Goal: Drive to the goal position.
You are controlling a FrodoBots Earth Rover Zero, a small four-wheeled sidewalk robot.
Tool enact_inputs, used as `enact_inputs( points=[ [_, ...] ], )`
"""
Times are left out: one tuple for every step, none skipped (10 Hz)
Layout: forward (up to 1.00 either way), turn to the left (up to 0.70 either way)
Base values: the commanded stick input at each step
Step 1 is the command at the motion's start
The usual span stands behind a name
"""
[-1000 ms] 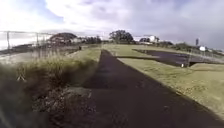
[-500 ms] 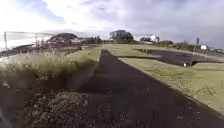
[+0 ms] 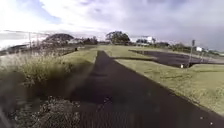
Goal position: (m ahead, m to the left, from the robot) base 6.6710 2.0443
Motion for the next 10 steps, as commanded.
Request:
enact_inputs(
  points=[
    [0.50, 0.00],
    [0.50, 0.00],
    [0.50, 0.00],
    [0.50, 0.00],
    [0.50, 0.00],
    [0.50, 0.00],
    [0.50, 0.00],
    [0.50, 0.00],
    [0.50, 0.00],
    [0.50, 0.00]
  ],
)
